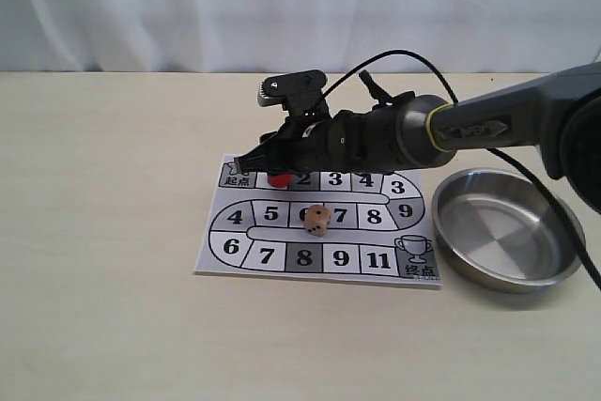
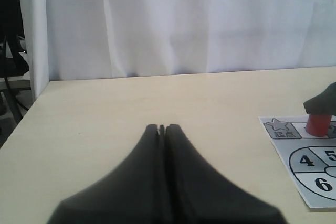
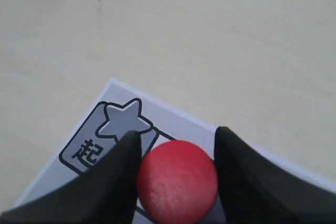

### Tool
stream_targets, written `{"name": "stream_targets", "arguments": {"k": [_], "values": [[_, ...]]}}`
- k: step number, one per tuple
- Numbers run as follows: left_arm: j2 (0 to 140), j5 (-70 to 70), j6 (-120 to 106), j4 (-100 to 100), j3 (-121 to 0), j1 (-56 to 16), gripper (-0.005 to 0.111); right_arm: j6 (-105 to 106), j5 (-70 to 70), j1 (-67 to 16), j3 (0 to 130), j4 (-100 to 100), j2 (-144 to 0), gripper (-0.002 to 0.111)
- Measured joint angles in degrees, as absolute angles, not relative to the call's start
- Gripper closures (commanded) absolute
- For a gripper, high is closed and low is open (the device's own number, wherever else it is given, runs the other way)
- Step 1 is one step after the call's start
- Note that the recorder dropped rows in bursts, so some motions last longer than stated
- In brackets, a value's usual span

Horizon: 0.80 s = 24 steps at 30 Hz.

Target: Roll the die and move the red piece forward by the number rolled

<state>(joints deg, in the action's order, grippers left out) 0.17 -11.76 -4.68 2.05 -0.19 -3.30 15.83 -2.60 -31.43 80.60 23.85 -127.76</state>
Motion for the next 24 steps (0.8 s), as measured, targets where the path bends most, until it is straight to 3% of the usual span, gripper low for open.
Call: {"name": "stream_targets", "arguments": {"k": [8,14,20,24], "values": [[0.17,-11.76,-4.68,2.05,-0.19,-3.30,0.107,15.83,-2.74,-31.43,80.60,23.85,-128.09,0.039],[0.17,-11.76,-4.68,2.05,-0.19,-3.30,0.107,15.83,-3.72,-31.43,81.07,23.85,-128.19,0.034],[0.17,-11.76,-4.68,2.05,-0.19,-3.30,0.107,15.83,-3.52,-31.43,82.70,23.85,-126.67,0.035],[0.17,-11.76,-4.68,2.05,-0.19,-3.30,0.107,15.83,-1.30,-31.30,82.93,23.85,-123.77,0.050]]}}
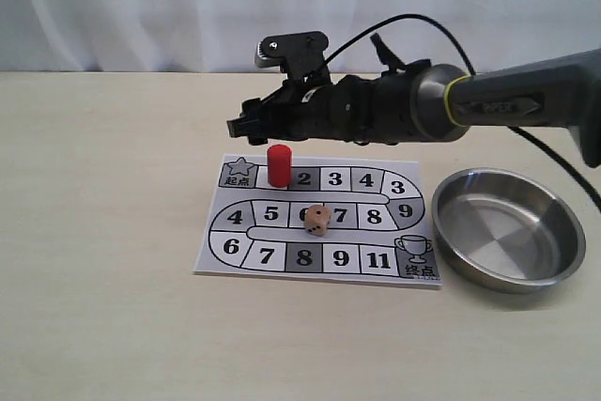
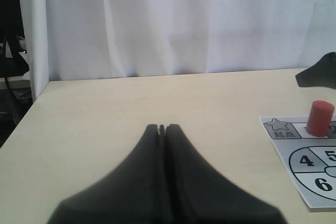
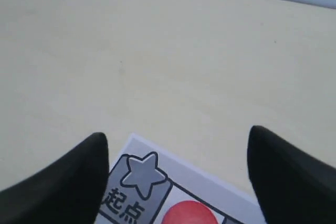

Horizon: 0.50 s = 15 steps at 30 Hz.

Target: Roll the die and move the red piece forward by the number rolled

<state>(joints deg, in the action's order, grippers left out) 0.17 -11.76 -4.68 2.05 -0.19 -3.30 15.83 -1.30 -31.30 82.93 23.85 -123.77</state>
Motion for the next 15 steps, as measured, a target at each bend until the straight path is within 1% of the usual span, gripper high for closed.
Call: {"name": "stream_targets", "arguments": {"k": [5,10,14,15], "values": [[0.17,-11.76,-4.68,2.05,-0.19,-3.30,0.107,15.83,5.13,-29.28,83.02,23.85,-119.69,0.072],[0.17,-11.76,-4.68,2.05,-0.19,-3.30,0.107,15.52,13.49,-25.90,83.02,23.85,-116.53,0.088],[0.17,-11.76,-4.68,2.05,-0.19,-3.30,0.107,15.52,20.77,-22.65,83.02,23.85,-114.73,0.102],[0.17,-11.76,-4.68,2.05,-0.19,-3.30,0.107,15.52,22.23,-21.99,83.02,23.85,-114.47,0.104]]}}
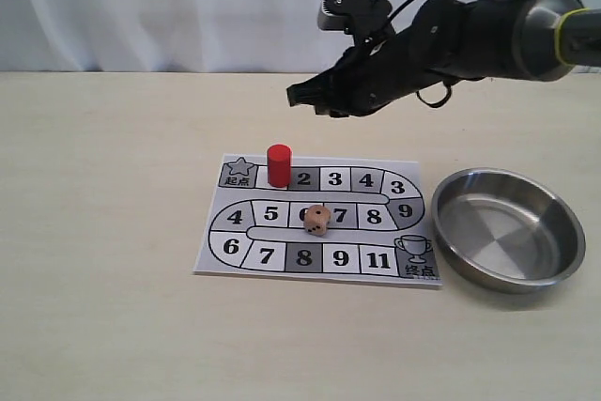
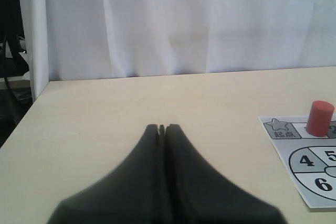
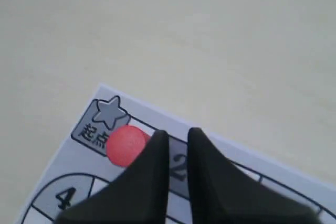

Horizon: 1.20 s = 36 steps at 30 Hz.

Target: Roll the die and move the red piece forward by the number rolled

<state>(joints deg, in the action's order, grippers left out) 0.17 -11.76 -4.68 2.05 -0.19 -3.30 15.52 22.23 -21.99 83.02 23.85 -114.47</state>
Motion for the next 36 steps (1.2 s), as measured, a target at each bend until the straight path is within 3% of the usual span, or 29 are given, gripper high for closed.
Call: {"name": "stream_targets", "arguments": {"k": [24,36], "values": [[0.17,-11.76,-4.68,2.05,-0.19,-3.30,0.107,10.58,53.73,-3.23,83.02,13.12,-108.99,0.104],[0.17,-11.76,-4.68,2.05,-0.19,-3.30,0.107,9.99,54.64,-0.20,72.98,9.73,-98.89,0.104]]}}
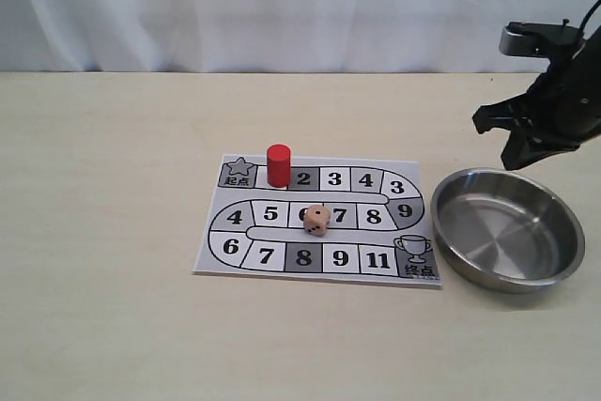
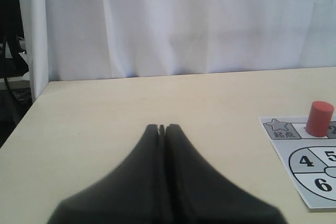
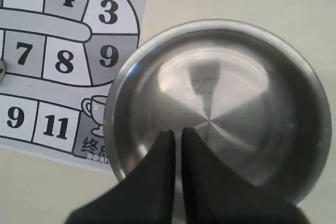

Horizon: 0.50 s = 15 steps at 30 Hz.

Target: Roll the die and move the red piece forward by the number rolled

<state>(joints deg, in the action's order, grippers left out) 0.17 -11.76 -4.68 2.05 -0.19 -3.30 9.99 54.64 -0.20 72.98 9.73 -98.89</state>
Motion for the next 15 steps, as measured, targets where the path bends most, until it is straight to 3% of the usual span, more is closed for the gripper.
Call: {"name": "stream_targets", "arguments": {"k": [15], "values": [[0.17,-11.76,-4.68,2.05,-0.19,-3.30,0.107,8.35,55.07,-0.20,57.56,1.03,-79.92,0.104]]}}
